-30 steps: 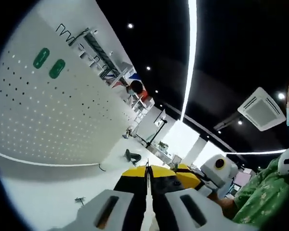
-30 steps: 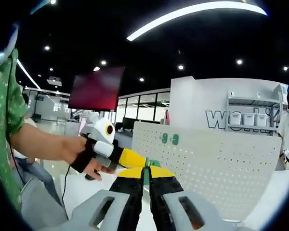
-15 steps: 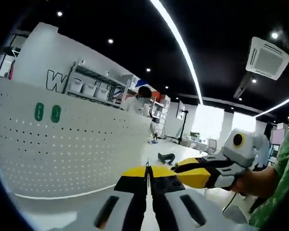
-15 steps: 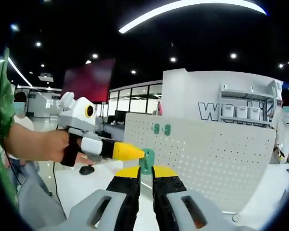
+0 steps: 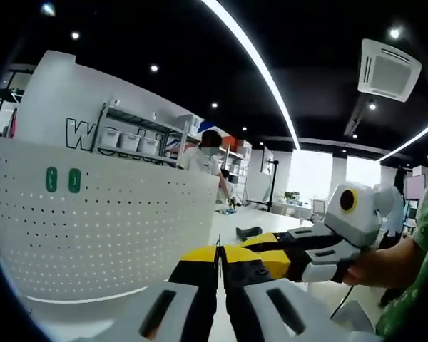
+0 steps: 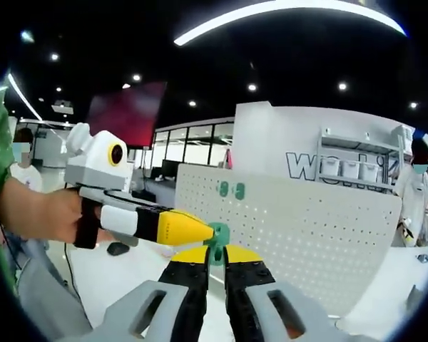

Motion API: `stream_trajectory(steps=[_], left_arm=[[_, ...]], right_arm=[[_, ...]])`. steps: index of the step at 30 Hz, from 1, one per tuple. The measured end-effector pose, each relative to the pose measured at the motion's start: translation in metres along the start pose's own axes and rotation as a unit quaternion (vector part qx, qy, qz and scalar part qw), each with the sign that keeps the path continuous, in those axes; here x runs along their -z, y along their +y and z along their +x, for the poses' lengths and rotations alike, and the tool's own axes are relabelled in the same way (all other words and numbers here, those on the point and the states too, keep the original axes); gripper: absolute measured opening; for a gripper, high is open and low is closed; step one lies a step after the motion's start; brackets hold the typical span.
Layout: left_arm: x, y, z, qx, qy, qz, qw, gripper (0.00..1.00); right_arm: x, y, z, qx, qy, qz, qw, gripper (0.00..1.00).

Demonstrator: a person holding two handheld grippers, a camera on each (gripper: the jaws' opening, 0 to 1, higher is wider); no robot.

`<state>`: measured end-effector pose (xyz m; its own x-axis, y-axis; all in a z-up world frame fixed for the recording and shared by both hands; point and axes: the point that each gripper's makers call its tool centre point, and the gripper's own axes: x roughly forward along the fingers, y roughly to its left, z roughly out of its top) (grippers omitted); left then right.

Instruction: Insert the hook assembly into the mounting plate slot until the hook locks in place.

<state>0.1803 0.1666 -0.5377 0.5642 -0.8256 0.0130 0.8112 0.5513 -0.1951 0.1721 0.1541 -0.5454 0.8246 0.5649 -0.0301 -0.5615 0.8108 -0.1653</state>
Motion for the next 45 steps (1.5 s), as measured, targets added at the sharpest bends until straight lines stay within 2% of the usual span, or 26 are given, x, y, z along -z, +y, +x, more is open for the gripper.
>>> stream_trajectory(steps=[9, 23, 29, 32, 40, 45], left_arm=[[0.0000, -0.0038, 0.0015, 0.003, -0.001, -0.005, 1.0000, 0.02], [0.0017, -0.0032, 0.0021, 0.002, 0.002, -0.003, 1.0000, 0.02], [0.0028, -0.0026, 0.0020, -0.001, 0.009, 0.012, 0.9999, 0.02], [0.0025, -0.0028, 0.0018, -0.003, 0.014, 0.037, 0.9992, 0.02], [0.0031, -0.0039, 0.0003, -0.004, 0.026, 0.067, 0.9975, 0.02], [0.0029, -0.0042, -0.0011, 0.000, 0.028, 0.066, 0.9974, 0.06]], right_arm=[[0.0000, -0.0011, 0.0032, 0.007, 0.001, -0.017, 0.9998, 0.03], [0.0023, -0.0016, 0.0041, 0.002, 0.001, -0.002, 1.0000, 0.02], [0.0037, -0.0009, 0.0050, -0.001, 0.004, 0.004, 1.0000, 0.02], [0.0038, -0.0008, 0.0058, 0.000, 0.004, 0.006, 1.0000, 0.01], [0.0039, 0.0009, 0.0061, 0.000, 0.005, 0.005, 1.0000, 0.01], [0.0026, 0.0022, 0.0060, 0.001, 0.005, 0.005, 1.0000, 0.01]])
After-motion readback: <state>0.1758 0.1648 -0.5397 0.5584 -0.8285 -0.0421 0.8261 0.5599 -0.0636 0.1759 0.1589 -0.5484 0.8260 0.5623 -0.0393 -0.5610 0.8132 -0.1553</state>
